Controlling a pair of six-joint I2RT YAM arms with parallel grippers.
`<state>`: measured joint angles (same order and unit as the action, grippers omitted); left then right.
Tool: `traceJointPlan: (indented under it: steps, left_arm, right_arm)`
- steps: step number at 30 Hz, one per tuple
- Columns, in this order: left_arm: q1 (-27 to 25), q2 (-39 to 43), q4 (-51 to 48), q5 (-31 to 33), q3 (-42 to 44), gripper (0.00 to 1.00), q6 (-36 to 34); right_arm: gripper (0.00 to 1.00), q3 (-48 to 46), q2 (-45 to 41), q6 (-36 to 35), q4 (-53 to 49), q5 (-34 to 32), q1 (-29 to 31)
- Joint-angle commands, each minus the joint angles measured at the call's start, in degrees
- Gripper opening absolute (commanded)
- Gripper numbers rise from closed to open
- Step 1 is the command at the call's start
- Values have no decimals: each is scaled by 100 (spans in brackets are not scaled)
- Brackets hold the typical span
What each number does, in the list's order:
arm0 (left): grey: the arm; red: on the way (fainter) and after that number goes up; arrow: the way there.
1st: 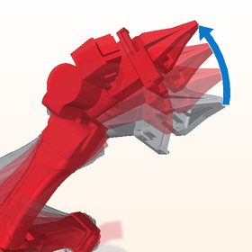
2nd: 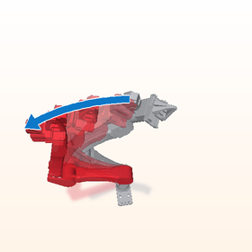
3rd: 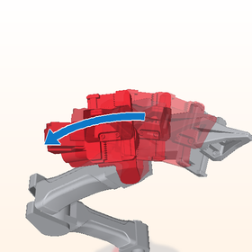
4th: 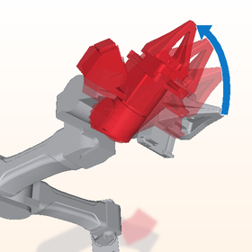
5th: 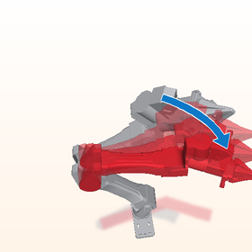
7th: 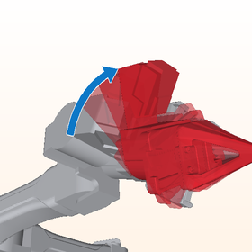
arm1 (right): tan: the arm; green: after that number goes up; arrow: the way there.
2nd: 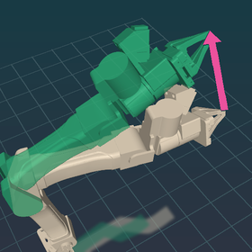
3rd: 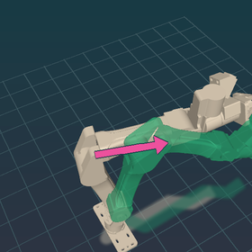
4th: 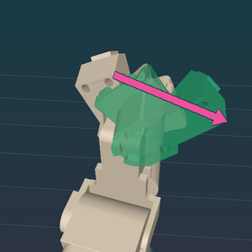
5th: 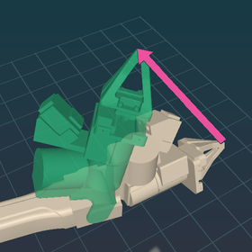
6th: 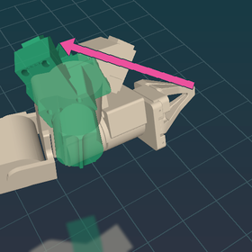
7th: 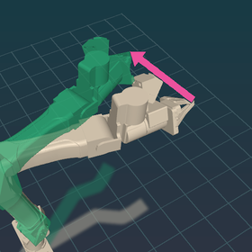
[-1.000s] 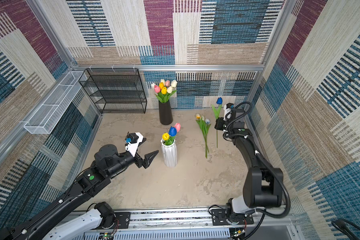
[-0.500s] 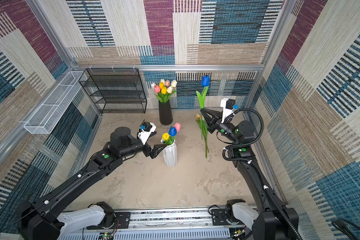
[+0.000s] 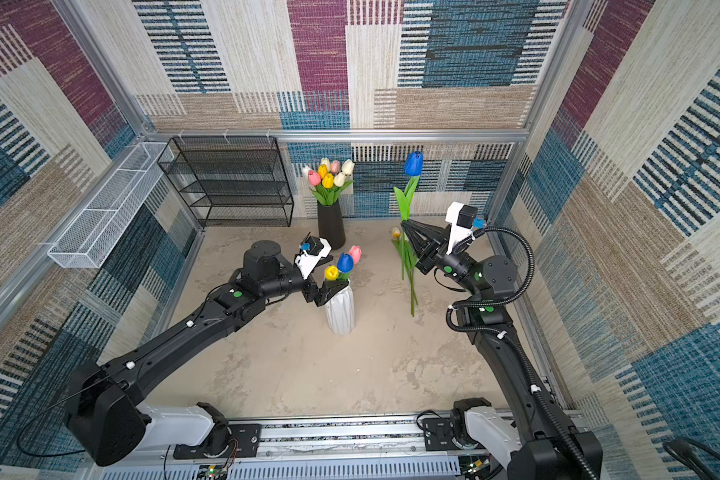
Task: Arrange the flowers into the vase
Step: 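Lift the blue tulip with the right gripper while the left grips the vase tulips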
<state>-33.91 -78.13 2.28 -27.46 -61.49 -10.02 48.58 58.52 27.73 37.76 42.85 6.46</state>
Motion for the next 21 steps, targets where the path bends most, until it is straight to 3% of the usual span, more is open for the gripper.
traceJointPlan:
  steps: [1,8,11,21]
  left_arm:
    - [0,-143,451,-185,-64,89,-190]
    - [-1,-338,825,-218,-80,77,-110]
    - [-1,-409,861,-281,-149,67,-68]
    - [1,-546,990,-286,-178,53,-44]
  right_arm:
    - [0,-15,-41,-4,139,-64,5]
    - [0,-24,-78,-83,40,-120,5]
    - [0,-41,-95,-83,39,-127,5]
    - [0,-68,-206,-189,-95,-257,5]
